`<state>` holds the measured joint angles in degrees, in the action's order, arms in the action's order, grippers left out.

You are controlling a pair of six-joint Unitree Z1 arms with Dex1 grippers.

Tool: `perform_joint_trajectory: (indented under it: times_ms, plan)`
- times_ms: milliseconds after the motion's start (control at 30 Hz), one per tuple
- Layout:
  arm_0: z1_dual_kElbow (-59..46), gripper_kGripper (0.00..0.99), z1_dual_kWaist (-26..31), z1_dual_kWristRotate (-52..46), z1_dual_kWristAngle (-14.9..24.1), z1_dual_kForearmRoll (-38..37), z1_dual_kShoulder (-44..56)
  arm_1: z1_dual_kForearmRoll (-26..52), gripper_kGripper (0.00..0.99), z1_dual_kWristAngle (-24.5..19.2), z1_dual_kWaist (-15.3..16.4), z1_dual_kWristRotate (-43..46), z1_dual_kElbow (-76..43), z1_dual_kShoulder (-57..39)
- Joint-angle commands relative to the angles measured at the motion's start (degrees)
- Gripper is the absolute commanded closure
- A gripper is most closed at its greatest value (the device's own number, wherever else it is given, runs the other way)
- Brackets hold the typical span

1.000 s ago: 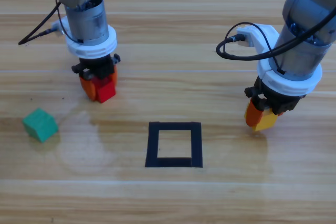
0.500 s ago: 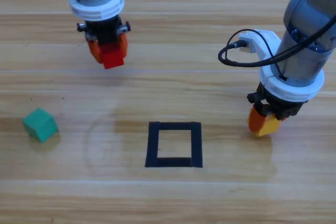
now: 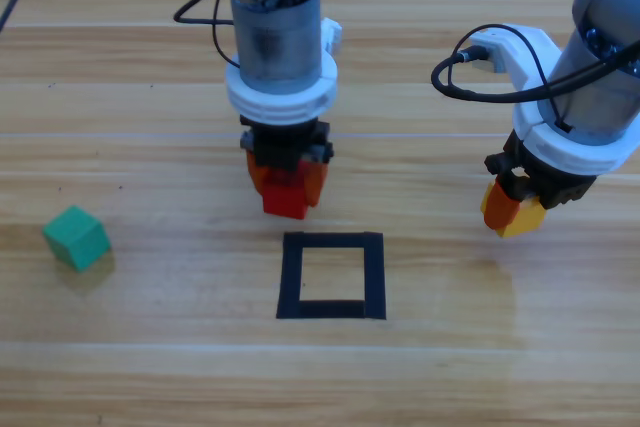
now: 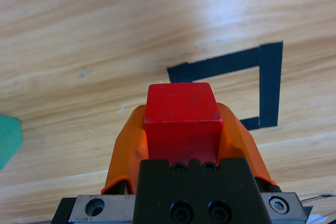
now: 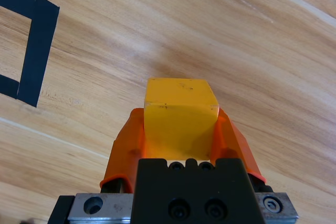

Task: Stack the blocks in the rectangular block: red at the bottom, yellow in the middle, green on top

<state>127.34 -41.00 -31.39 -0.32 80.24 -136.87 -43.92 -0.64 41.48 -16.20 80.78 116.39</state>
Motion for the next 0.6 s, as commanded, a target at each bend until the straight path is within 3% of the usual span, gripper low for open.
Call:
perform_joint_trajectory:
  times_ms: [33,600]
  plan:
    - [-1.7,0.990,-4.1,-2.0,-1.3,0.5,-2.4,1.3,0.755,-0.3,1.8,-0.1,-1.5,-1.4]
    - [-4.1,0.990,-6.4,-20.6,-1.1,-0.4,0.5,1.5,0.755,0.3,2.1,0.1,-1.5,-0.9]
